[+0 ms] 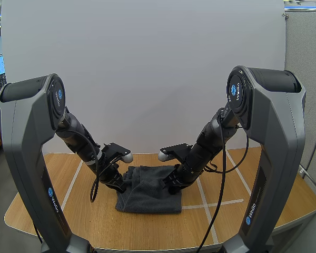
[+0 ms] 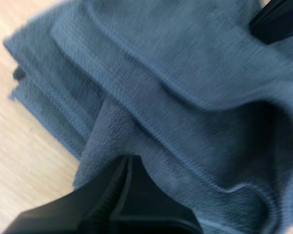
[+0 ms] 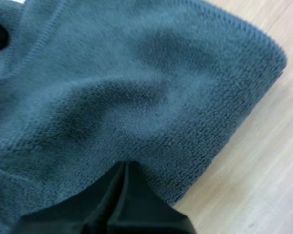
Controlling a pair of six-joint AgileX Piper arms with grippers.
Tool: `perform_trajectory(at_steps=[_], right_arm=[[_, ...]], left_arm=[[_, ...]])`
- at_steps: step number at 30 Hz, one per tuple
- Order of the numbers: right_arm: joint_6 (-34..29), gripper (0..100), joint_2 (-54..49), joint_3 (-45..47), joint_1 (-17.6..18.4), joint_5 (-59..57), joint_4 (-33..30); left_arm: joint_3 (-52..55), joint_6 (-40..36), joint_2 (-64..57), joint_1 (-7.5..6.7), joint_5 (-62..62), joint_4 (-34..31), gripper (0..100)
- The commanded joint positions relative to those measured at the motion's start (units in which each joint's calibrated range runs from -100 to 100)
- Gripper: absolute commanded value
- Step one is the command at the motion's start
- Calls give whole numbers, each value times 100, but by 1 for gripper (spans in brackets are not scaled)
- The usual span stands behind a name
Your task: Fold the towel
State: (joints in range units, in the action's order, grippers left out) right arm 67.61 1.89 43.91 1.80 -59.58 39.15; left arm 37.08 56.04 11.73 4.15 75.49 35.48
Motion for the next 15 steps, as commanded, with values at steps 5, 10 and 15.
perform_trajectory(at_steps=[5, 10, 15], right_arm=[[-23, 0, -900, -263, -11, -97, -58], [-177, 0, -597, -903, -11, 28, -127], [-243, 0, 21, -1388, -11, 70, -137]], left_arm=[[-655, -74, -784, 6, 734, 321, 0], [-1282, -193, -565, 6, 695, 331, 0], [-1804, -385, 159, 6, 593, 334, 0]])
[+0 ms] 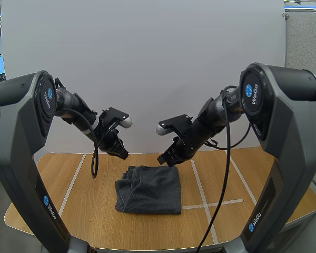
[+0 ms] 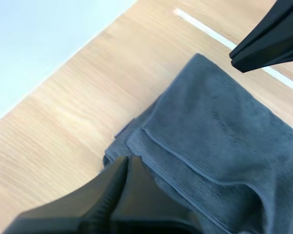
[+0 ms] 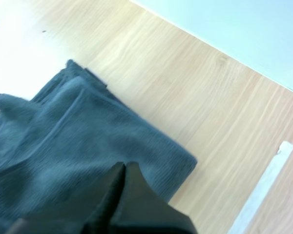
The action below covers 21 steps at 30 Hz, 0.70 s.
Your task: Fold the towel
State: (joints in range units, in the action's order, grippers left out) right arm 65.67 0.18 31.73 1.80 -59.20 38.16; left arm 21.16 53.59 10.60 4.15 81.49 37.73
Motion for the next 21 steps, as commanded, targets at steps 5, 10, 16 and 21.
perform_trajectory(at_steps=[5, 10, 16, 21], right_arm=[[-73, 0, 700, -404, -73, 86, -37], [-81, 0, 1001, -418, -254, 289, -37], [-40, 0, 1207, -418, -315, 5, 52], [136, 0, 1207, -418, -308, -14, 354]], left_arm=[[-372, -174, 784, 6, 123, 197, 0], [-372, -41, 933, -16, 161, 306, 0], [-372, -41, 1285, -16, 179, 316, 0], [-372, -41, 1410, -16, 66, 382, 0]])
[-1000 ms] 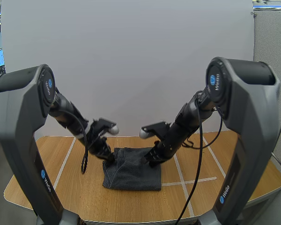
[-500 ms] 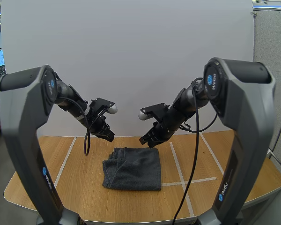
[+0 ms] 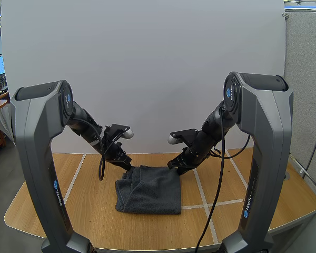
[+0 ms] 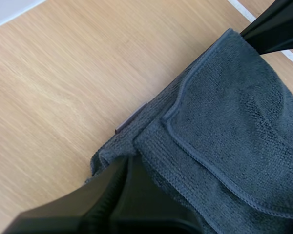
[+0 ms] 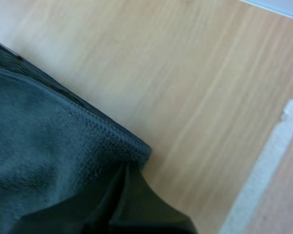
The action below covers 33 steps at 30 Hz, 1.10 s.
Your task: Fold the towel
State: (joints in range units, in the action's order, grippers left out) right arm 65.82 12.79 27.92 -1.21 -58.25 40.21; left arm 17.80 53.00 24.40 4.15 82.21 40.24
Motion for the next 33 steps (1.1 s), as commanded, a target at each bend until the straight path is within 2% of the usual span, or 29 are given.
perform_trajectory(at_steps=[1, 11, 22, 27, 33], right_arm=[[120, 0, -55, -38, -7, -108, 149], [110, 0, -766, -38, -7, -321, 55], [120, 0, 211, -24, -7, -305, 150], [120, 0, 194, -24, -7, -305, 163], [120, 0, -296, -24, -7, -462, 163]], left_arm=[[-36, 17, 64, -16, -6, 119, 0], [-36, 17, 288, -16, -279, 130, 0], [-36, 17, 449, -16, -633, 99, 0], [-36, 9, 582, -16, -593, 171, 0], [-52, 9, 92, 1, -20, 270, 0]])
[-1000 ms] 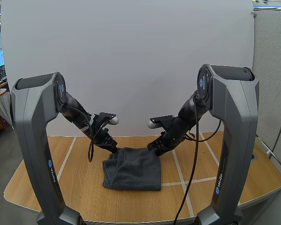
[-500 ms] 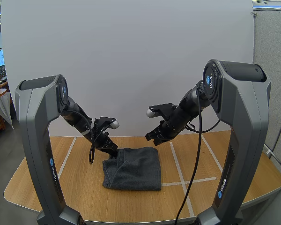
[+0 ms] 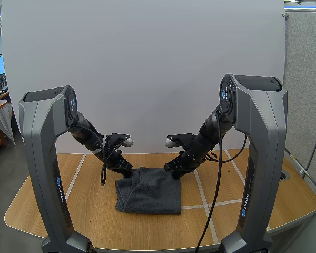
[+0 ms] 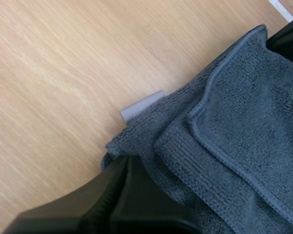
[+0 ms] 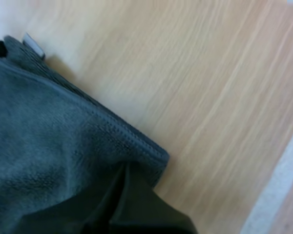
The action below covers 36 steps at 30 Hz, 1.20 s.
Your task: Fold the towel
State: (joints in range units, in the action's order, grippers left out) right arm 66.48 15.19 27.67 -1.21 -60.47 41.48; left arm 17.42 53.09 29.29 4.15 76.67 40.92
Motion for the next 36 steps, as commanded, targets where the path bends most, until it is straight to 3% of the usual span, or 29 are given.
perform_trajectory(at_steps=[1, 5, 7, 9, 10, 11, 12, 13, 14, 15, 23, 36], right_arm=[[54, 0, -658, 2, -7, -293, 25], [-136, 0, -1137, 2, -118, -892, -59], [-134, 0, -1270, 2, -224, -1364, -59], [-142, 0, -1316, 2, -410, -1895, -15], [-182, 1, -1316, 2, -502, -2253, 91], [-207, 18, -1316, 2, -594, -2599, 195], [-207, 49, -1316, 2, -694, -2986, 328], [-207, 63, -1316, 2, -714, -3133, 363], [-214, 91, -1316, 2, -758, -3394, 408], [-240, 100, -1316, 2, -773, -3459, 407], [-241, 100, -1316, 184, -780, -3768, 682], [248, 100, -1174, 974, -780, -2576, 941]], left_arm=[[-14, -1, -603, 32, 771, 176, 0], [-14, 54, -1072, 228, 1888, 203, 0], [17, 143, -1269, 416, 2333, 395, 5], [17, 131, -1412, 721, 2333, 601, 30], [17, 97, -1430, 806, 2333, 646, 37], [57, -23, -1446, 843, 2333, 633, 49], [117, -154, -1466, 959, 2333, 556, 66], [202, -253, -1477, 1065, 2333, 502, 88], [347, -329, -1477, 1160, 2333, 374, 100], [423, -340, -1464, 1201, 2333, 302, 100], [994, -285, -1322, 1224, 2333, 164, 100], [1121, -232, -641, 1178, 2333, 493, 100]])
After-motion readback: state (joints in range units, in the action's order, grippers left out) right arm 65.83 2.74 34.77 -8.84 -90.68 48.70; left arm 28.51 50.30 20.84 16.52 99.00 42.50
